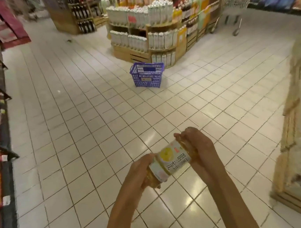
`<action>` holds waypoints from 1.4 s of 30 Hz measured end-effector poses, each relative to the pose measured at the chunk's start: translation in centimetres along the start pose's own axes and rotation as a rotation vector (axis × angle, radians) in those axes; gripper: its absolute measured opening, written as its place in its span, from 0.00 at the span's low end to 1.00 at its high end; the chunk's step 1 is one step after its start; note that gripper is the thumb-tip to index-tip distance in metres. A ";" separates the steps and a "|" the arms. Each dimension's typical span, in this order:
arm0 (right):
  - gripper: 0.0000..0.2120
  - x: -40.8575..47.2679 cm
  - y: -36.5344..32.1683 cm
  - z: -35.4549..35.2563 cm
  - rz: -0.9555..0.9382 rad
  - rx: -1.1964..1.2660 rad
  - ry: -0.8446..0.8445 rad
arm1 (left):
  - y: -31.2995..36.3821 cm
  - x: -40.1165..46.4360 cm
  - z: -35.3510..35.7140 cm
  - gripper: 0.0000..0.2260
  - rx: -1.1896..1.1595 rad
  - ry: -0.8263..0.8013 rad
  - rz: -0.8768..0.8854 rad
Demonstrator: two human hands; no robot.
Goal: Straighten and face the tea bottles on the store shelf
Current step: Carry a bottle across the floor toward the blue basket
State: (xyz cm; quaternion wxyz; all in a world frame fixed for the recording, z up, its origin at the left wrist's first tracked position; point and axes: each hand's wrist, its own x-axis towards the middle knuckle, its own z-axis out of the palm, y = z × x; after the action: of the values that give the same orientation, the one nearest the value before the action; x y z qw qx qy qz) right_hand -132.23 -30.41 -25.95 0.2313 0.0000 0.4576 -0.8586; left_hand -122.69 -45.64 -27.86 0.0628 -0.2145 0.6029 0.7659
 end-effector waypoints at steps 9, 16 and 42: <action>0.07 23.6 -4.0 -2.0 -0.034 -0.034 0.159 | 7.9 24.2 -0.1 0.17 0.044 -0.051 -0.104; 0.04 46.7 -9.1 0.0 0.054 -0.083 -0.024 | 18.6 44.8 -3.0 0.10 0.011 0.172 -0.066; 0.10 123.2 -18.7 8.7 0.050 -0.151 0.063 | 52.2 119.4 -18.8 0.10 -0.036 -0.052 -0.246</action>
State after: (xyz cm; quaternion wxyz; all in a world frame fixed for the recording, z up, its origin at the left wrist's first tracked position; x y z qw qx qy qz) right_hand -247.81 -77.27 -32.23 0.2374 0.0210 0.5279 -0.8152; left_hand -243.90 -96.78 -32.70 0.1679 -0.2679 0.5564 0.7684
